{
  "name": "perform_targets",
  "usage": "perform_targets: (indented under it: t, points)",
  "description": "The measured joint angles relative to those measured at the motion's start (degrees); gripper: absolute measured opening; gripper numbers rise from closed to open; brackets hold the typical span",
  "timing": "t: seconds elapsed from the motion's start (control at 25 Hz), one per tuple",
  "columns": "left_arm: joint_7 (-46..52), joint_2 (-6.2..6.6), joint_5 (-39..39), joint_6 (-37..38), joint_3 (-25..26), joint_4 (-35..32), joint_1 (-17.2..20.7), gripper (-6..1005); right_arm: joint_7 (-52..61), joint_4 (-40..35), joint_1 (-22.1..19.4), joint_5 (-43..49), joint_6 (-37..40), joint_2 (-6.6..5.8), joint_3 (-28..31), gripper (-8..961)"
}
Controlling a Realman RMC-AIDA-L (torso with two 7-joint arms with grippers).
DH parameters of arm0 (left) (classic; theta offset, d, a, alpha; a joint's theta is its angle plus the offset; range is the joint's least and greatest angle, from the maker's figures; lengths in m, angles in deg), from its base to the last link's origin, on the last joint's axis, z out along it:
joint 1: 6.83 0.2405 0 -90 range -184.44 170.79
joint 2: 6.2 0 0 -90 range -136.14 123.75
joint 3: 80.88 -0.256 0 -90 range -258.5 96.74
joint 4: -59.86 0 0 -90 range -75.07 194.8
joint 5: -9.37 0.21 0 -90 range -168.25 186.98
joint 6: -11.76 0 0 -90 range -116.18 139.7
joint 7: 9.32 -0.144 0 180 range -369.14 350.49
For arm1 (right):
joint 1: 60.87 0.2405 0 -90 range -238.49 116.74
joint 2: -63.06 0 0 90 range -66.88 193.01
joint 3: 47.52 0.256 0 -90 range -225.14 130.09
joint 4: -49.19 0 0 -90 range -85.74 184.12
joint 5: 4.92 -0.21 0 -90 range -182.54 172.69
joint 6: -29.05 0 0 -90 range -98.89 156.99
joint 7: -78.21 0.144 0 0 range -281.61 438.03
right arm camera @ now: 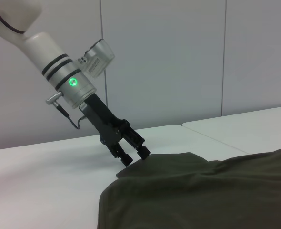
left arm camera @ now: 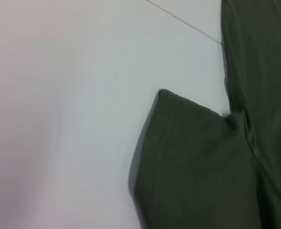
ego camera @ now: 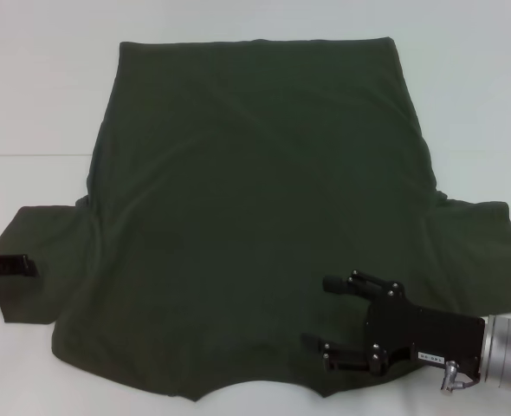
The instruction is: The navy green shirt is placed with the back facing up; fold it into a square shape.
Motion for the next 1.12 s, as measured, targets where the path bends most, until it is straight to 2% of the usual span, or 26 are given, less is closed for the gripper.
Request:
perform_targets:
  t: [0.44,1.12]
  points:
    - [0.1,-0.21,0.0,-0.4,0.0,0.6,0.0,870,0.0,0.0,0.2,0.0,-0.2,0.08,0.0,928]
    - [-0.1,-1.23,0.0,-0.5,0.0,0.7,-0.8,854,0.0,0.0,0.1,0.0,-0.1,0.09,0.0,927]
